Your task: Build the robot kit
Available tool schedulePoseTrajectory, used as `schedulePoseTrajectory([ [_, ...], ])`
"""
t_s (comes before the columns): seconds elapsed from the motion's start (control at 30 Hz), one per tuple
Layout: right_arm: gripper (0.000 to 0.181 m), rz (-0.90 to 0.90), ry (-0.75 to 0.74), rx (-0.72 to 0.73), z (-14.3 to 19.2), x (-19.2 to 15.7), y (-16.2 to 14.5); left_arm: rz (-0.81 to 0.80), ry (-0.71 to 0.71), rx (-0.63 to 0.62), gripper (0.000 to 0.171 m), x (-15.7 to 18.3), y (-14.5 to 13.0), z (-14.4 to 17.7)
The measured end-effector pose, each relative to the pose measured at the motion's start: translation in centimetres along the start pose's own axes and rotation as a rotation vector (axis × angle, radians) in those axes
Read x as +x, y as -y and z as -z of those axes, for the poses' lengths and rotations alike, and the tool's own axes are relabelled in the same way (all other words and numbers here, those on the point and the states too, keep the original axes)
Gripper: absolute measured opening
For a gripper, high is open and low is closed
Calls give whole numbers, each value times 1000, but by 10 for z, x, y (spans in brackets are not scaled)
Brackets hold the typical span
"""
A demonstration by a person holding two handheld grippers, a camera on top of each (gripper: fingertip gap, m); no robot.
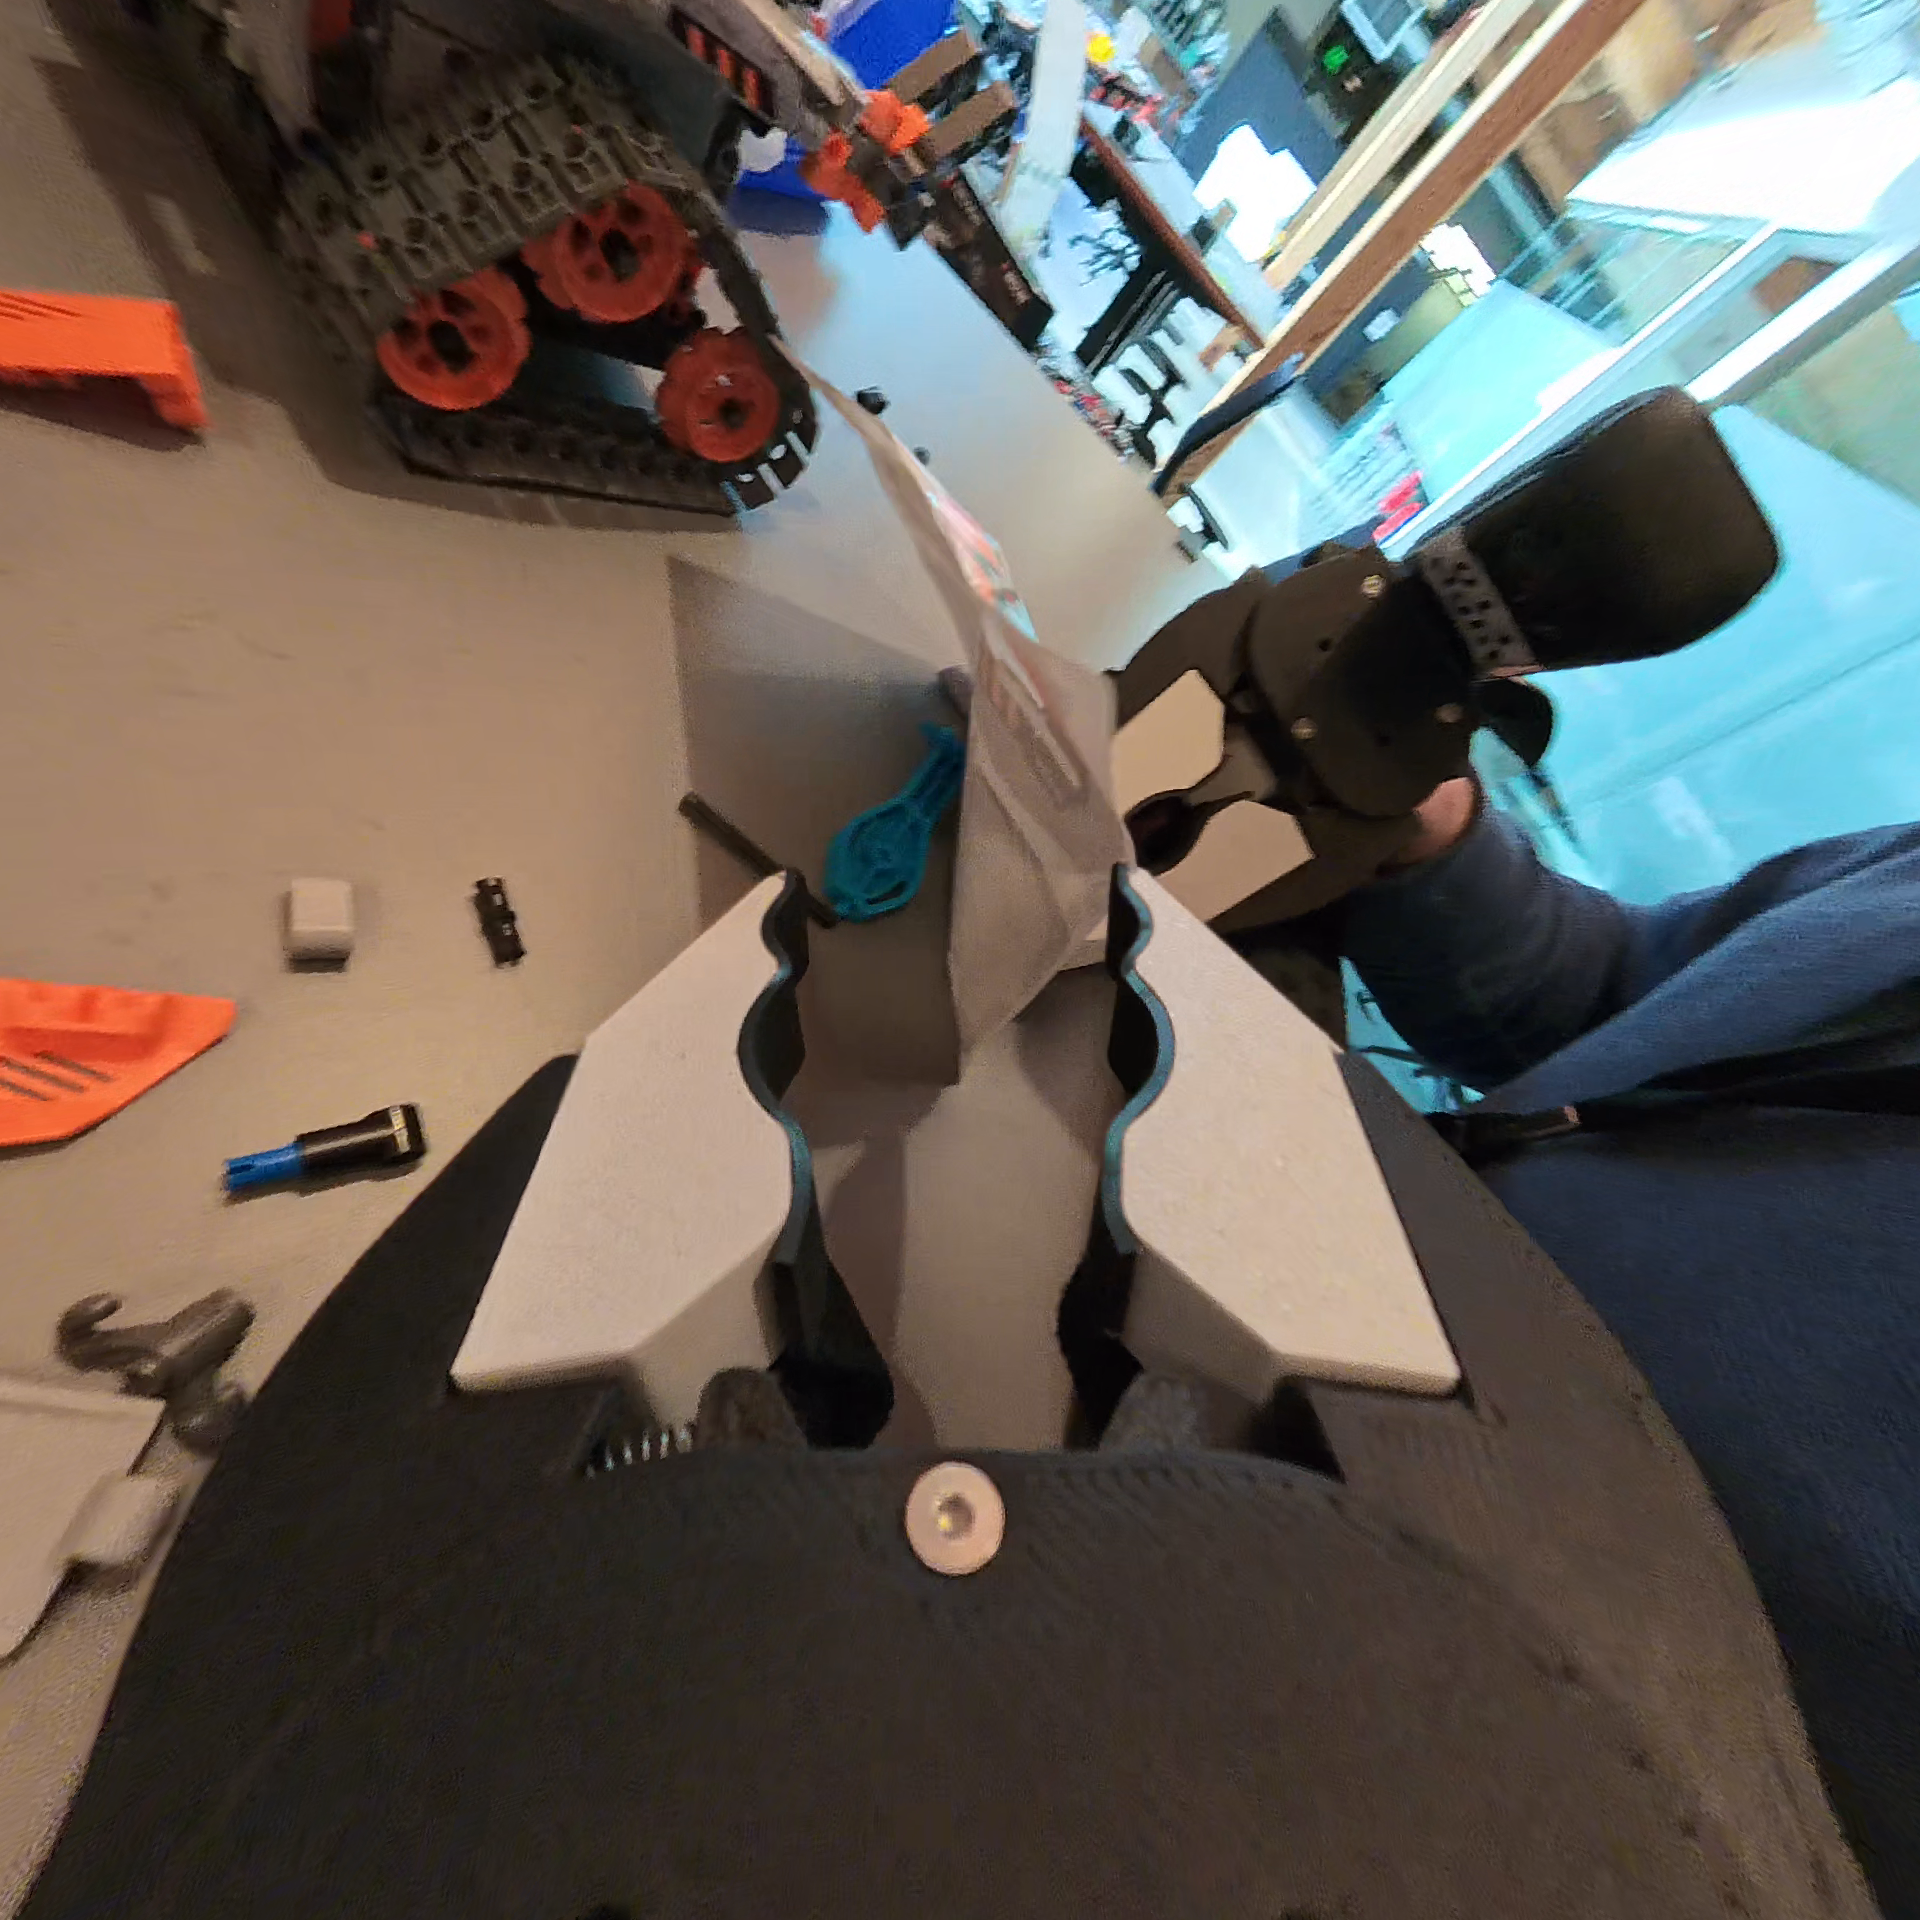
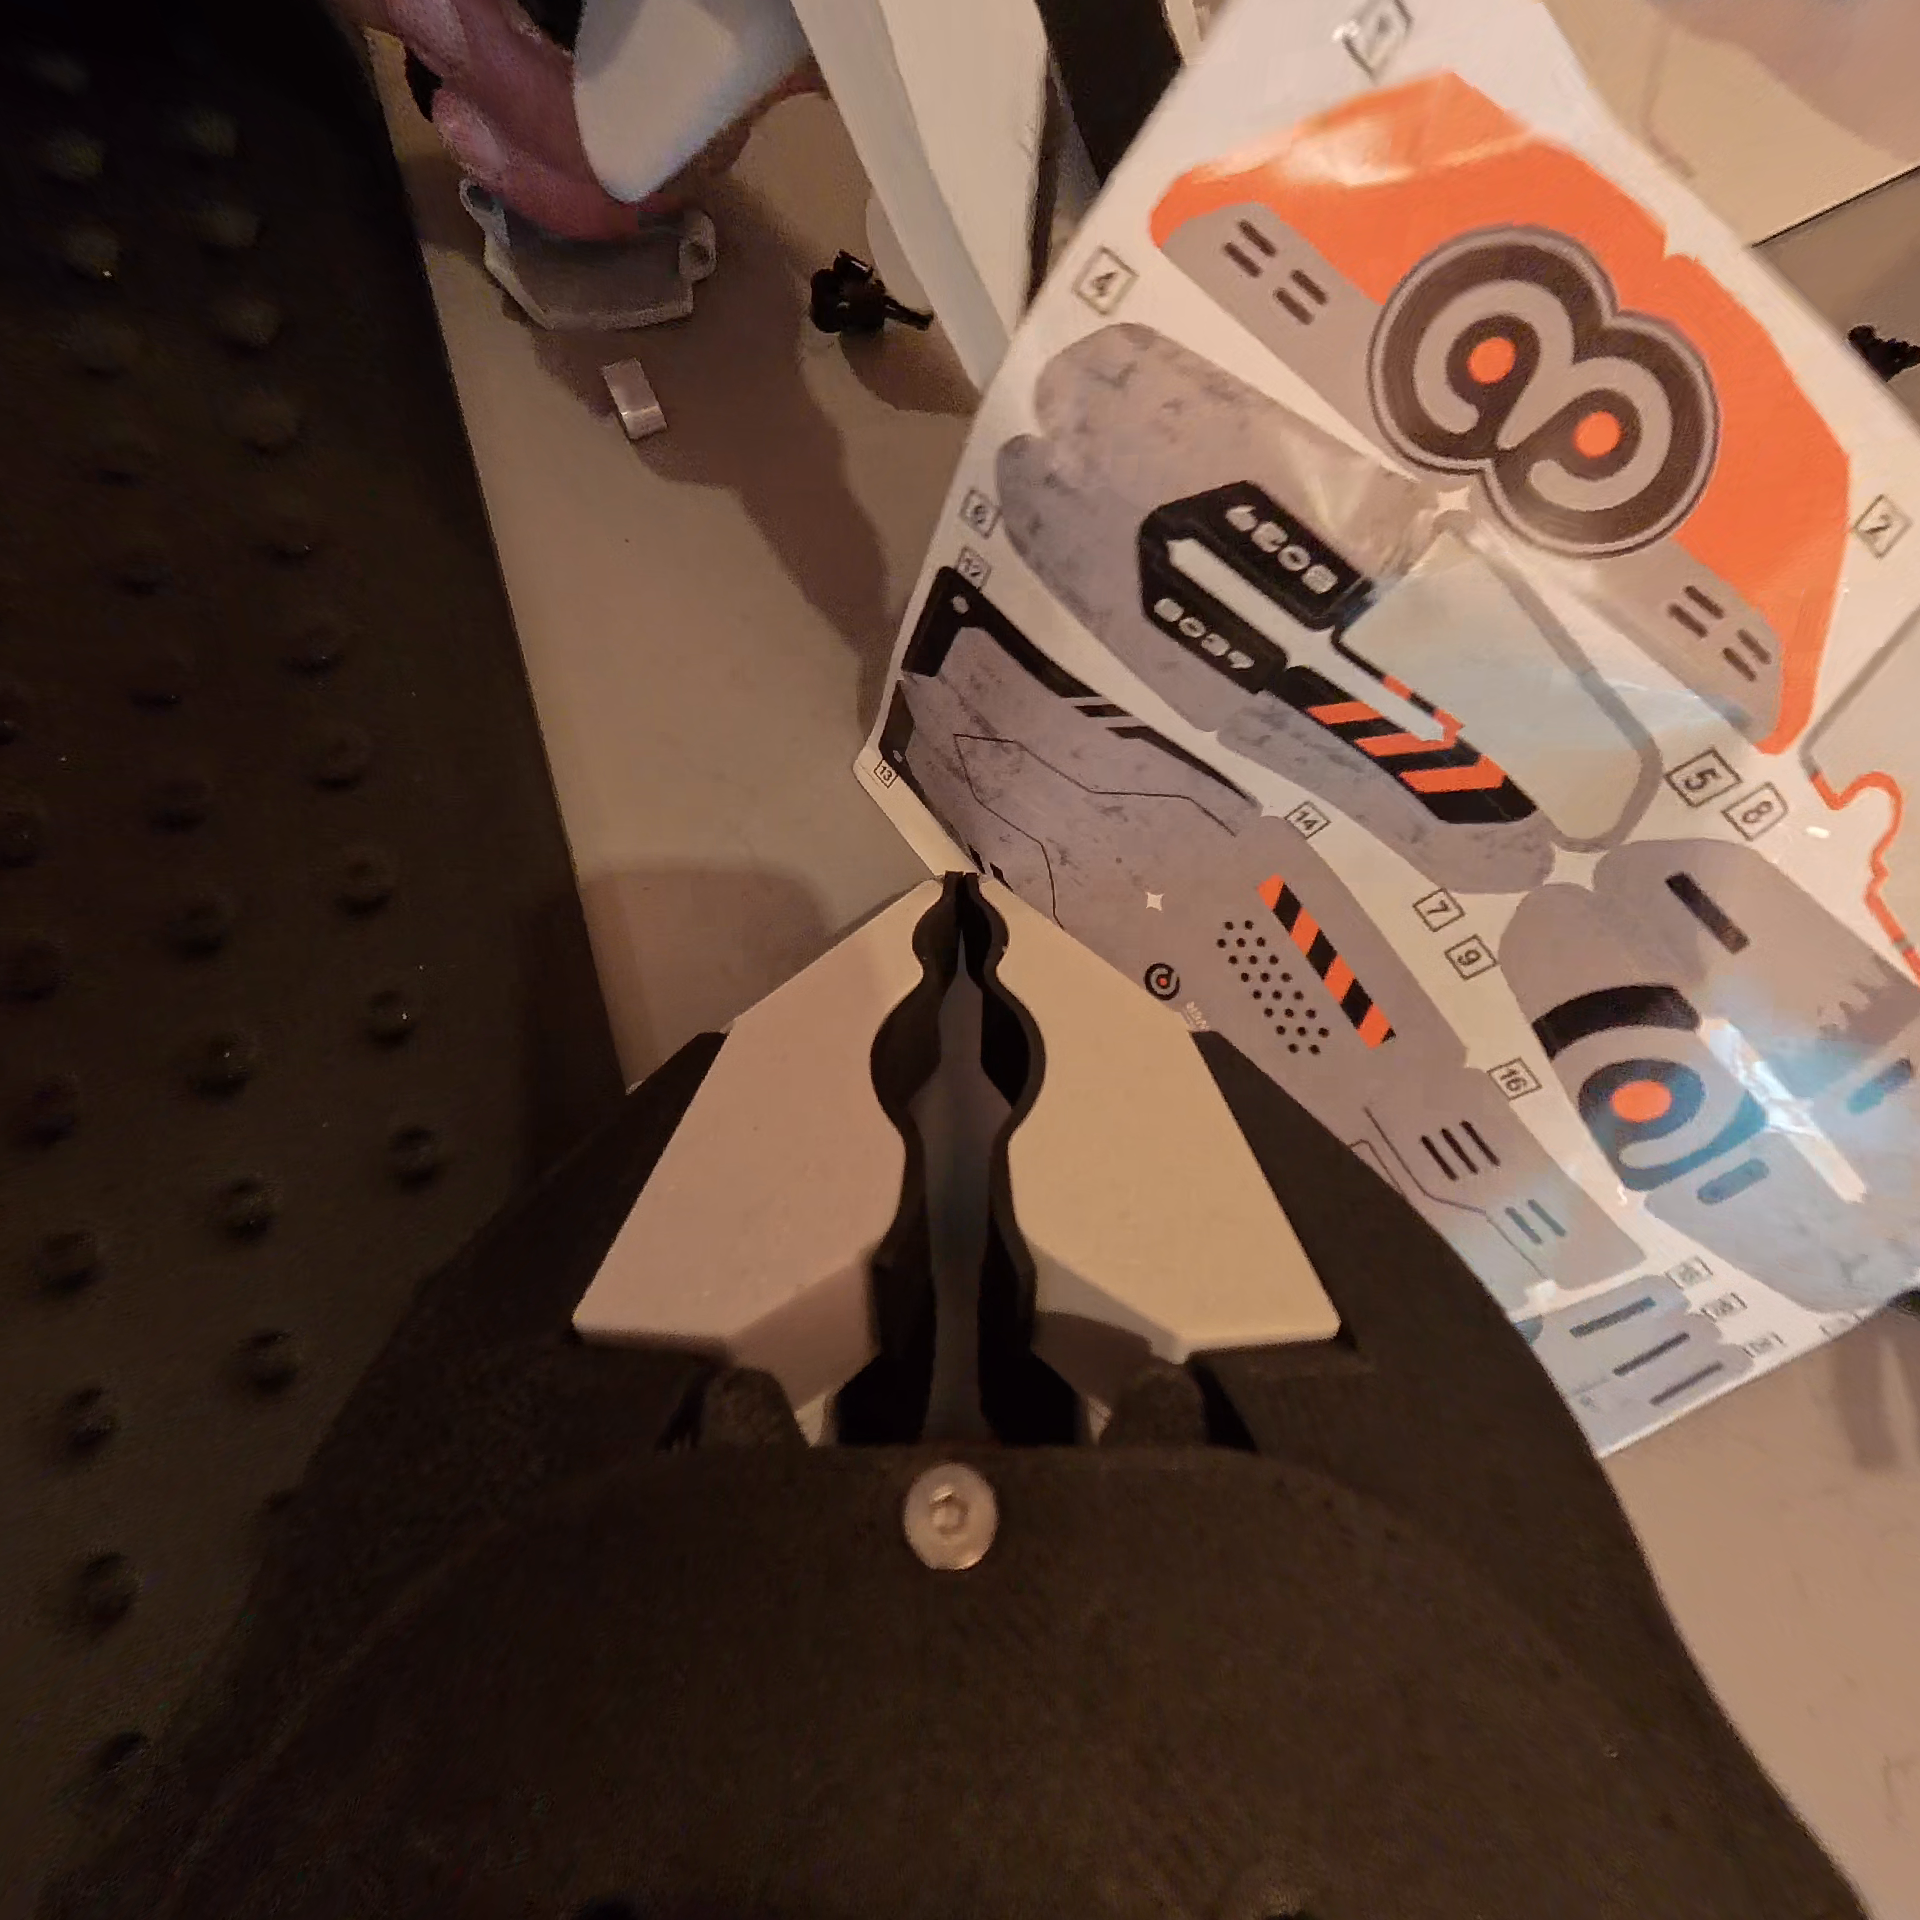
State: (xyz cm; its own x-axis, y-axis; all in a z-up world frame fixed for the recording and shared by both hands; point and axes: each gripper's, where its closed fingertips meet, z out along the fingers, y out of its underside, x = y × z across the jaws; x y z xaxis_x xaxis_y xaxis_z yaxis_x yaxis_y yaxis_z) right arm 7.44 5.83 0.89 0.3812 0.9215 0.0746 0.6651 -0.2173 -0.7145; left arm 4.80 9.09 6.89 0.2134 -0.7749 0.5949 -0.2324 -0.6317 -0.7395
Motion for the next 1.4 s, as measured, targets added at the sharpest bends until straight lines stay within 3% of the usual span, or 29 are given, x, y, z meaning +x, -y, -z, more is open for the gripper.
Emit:
schedulePoseTrajectory([
  [0.3,0,-9,7,-1,0,1,0,-74,-178,-58,60,27,-6,-2],
  [0.43,0,-12,7,-1,0,1,0,-111,-168,-63,36,24,-4,-7],
  [0.57,0,-6,1,-1,0,2,0,-134,-175,-42,0,22,2,-8],
  [0.77,0,-16,26,73,12,2,9,-142,-207,-40,0,24,5,-11],
  [0.93,0,48,-23,283,50,11,45,-84,-280,2,0,28,15,-8],
  [1.03,7,119,-130,395,70,23,67,-47,-329,12,0,32,20,-7],
  [1.1,18,181,-200,377,68,32,69,-39,-361,-10,0,36,20,-8],
  [1.27,34,303,-196,325,53,33,69,-60,-413,-80,0,44,14,-13],
  [1.4,28,370,-148,325,52,28,73,-74,-462,-104,0,49,14,-12],
])
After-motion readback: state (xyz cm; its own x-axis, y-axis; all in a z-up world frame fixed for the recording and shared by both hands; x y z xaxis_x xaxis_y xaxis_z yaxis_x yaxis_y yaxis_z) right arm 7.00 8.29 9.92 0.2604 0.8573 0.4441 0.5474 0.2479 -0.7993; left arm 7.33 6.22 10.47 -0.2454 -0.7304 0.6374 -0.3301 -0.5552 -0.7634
